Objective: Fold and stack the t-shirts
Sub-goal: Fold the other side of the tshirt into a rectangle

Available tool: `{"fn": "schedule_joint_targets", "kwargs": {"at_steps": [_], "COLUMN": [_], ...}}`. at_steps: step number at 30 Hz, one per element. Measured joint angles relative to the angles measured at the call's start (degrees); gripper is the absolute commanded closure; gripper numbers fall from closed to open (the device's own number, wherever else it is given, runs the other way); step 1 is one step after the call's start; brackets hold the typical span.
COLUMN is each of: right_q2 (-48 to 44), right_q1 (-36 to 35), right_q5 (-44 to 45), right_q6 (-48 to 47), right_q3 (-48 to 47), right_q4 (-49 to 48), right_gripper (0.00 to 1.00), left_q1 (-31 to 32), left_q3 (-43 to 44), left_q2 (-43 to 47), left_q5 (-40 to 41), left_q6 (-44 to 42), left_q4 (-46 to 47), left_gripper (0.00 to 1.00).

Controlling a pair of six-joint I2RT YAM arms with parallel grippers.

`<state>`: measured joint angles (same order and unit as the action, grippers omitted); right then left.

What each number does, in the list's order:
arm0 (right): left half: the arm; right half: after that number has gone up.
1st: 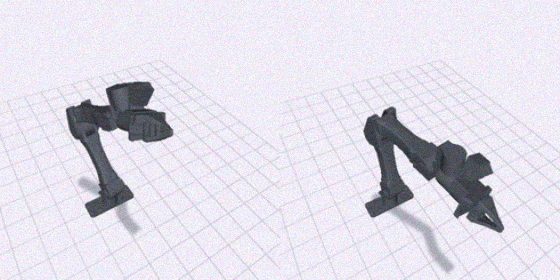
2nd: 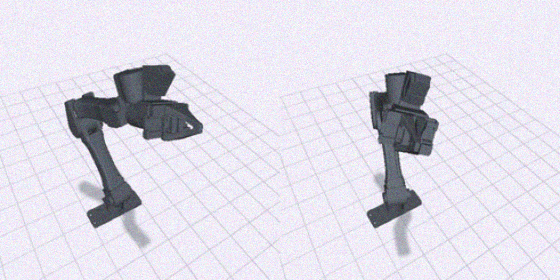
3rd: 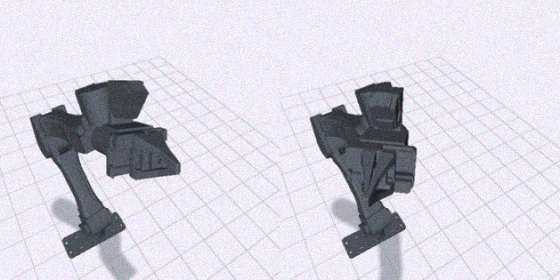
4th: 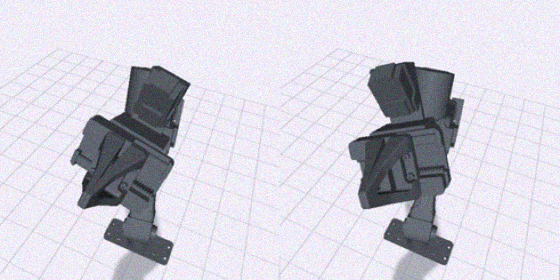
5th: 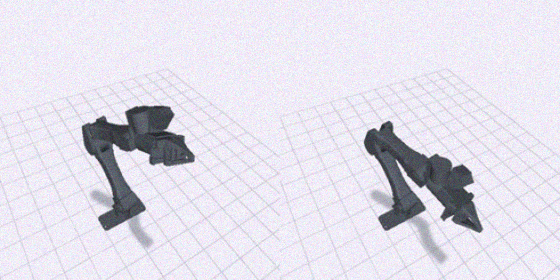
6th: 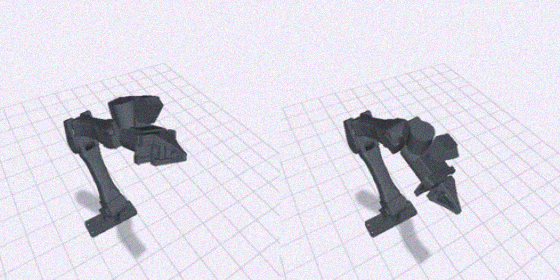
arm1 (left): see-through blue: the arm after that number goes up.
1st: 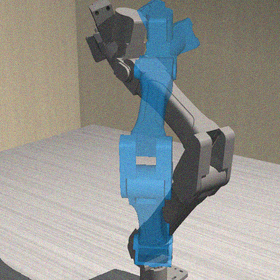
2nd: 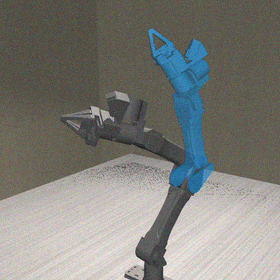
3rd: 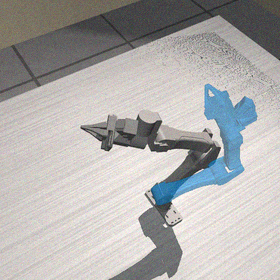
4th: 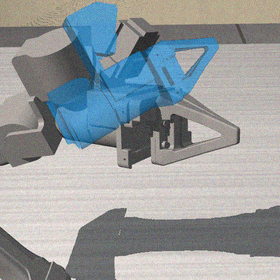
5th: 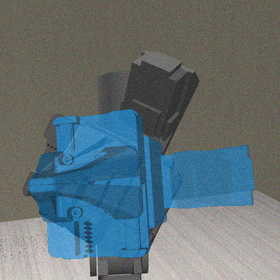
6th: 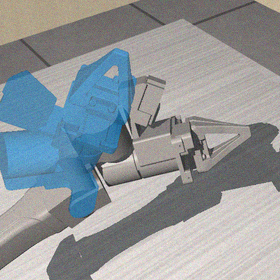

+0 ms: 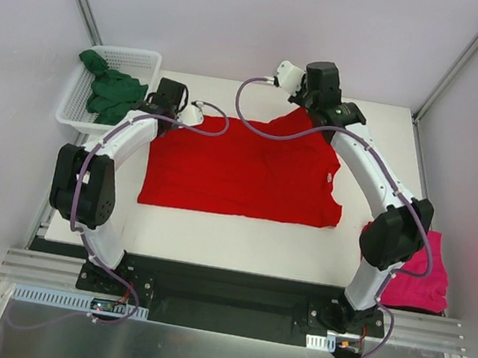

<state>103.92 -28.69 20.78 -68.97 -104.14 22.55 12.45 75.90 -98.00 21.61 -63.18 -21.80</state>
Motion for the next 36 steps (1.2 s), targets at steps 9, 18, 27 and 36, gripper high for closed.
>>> {"fn": "schedule_joint_targets", "kwargs": {"at_steps": [9, 18, 27, 36], "right_q2": [-1.7, -4.4, -7.9, -10.4], "right_q1": [-1.5, -3.7, -3.9, -4.0], "right_q5": [0.3, 2.4, 2.4, 2.4], "right_q6": [0.9, 0.9, 1.0, 0.9], "right_q3": [0.1, 4.9, 10.2, 10.3], "right_q4": [2.1, 2.7, 4.4, 5.0], "right_gripper": [0.99, 0.99, 0.99, 0.99], "left_q1": [0.8, 1.1, 3.0, 4.0], "left_q3": [-2.6, -4.9, -7.5, -10.4], "left_q2": [1.7, 5.2, 6.2, 9.8], "left_q5": [0.4, 0.4, 1.0, 1.7], "left_q6": [0.6, 1.0, 2.1, 2.3], "left_q4": [0.0, 0.1, 0.1, 0.1], "left_gripper": [1.0, 1.0, 1.0, 1.0]}}
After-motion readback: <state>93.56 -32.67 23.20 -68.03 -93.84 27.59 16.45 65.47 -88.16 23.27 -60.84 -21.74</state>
